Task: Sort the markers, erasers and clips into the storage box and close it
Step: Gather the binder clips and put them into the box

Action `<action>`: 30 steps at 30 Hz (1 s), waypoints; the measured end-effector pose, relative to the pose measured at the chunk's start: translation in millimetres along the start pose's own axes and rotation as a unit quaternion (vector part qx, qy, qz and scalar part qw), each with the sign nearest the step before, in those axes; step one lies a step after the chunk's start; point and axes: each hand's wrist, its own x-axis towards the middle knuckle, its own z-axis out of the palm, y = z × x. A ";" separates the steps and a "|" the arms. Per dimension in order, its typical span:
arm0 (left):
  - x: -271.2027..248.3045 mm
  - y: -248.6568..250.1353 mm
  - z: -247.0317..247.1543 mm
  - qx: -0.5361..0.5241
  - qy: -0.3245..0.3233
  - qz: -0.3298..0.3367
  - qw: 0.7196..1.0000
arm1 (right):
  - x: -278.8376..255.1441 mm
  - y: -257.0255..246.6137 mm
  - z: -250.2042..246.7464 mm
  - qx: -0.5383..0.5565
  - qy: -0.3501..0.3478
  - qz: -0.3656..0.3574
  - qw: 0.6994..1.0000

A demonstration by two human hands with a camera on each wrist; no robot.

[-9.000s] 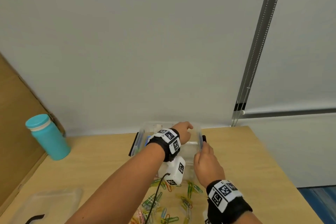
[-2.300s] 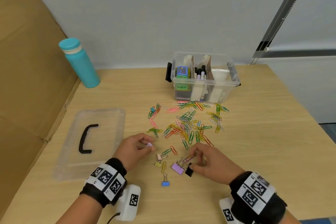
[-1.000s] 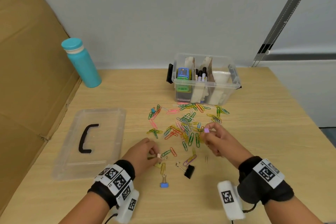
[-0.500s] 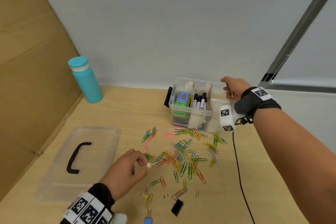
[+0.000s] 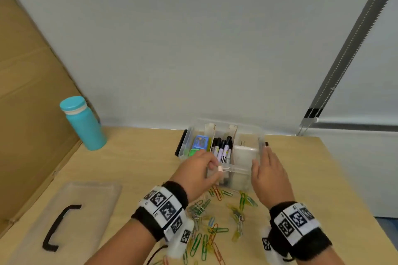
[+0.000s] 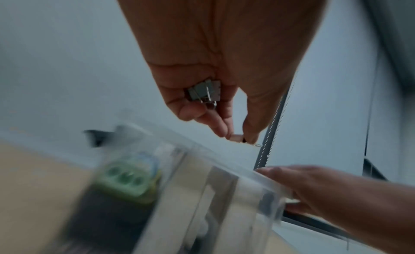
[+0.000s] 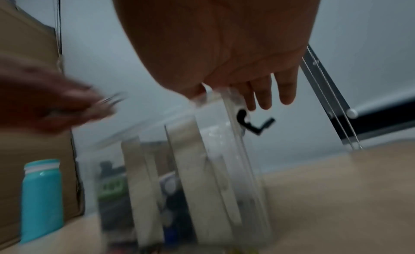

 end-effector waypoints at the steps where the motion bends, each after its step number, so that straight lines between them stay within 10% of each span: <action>1: 23.3 11.6 3.0 0.021 0.010 0.008 1.000 | -2.5 1.4 4.8 0.005 0.013 -0.001 1.000; 16: 167.1 54.8 57.1 0.199 -0.184 -0.058 0.961 | 3.5 0.6 2.0 -0.056 -0.001 -0.005 0.998; 30: -36.8 3.6 -44.3 0.046 0.017 0.025 0.998 | -1.6 4.0 2.2 -0.008 0.001 0.002 1.000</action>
